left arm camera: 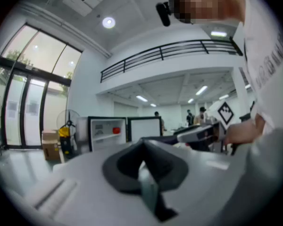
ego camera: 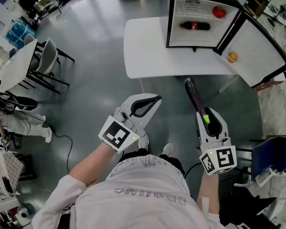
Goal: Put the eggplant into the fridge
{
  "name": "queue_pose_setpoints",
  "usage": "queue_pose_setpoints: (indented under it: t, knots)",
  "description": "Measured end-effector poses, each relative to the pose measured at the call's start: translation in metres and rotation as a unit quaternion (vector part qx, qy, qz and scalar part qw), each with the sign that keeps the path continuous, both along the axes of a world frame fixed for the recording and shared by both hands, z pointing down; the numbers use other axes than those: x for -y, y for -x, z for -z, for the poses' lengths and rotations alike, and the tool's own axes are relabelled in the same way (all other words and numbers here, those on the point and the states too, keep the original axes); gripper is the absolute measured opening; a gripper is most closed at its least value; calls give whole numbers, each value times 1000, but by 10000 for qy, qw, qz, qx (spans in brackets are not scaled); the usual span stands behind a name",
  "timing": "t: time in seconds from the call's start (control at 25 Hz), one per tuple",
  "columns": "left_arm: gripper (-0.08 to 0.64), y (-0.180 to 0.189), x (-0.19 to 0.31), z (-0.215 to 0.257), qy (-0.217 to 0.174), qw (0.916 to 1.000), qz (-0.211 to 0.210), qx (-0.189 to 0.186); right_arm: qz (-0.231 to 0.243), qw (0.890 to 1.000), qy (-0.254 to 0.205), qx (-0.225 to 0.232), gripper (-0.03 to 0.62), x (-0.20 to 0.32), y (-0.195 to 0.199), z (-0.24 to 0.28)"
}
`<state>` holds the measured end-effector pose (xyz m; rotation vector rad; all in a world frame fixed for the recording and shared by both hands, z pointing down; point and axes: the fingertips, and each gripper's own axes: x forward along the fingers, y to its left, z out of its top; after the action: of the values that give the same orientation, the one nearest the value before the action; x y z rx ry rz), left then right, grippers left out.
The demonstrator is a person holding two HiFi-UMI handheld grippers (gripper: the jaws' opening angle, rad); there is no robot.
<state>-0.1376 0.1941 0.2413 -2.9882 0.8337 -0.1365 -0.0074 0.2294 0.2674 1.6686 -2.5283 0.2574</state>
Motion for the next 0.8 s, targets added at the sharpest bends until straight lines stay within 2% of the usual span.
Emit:
queue_pose_setpoints:
  t: [0.8]
  knots:
    - [8, -22, -18, -2, -6, 10000, -37, 71, -18, 10000, -75, -11, 127, -14, -22, 2]
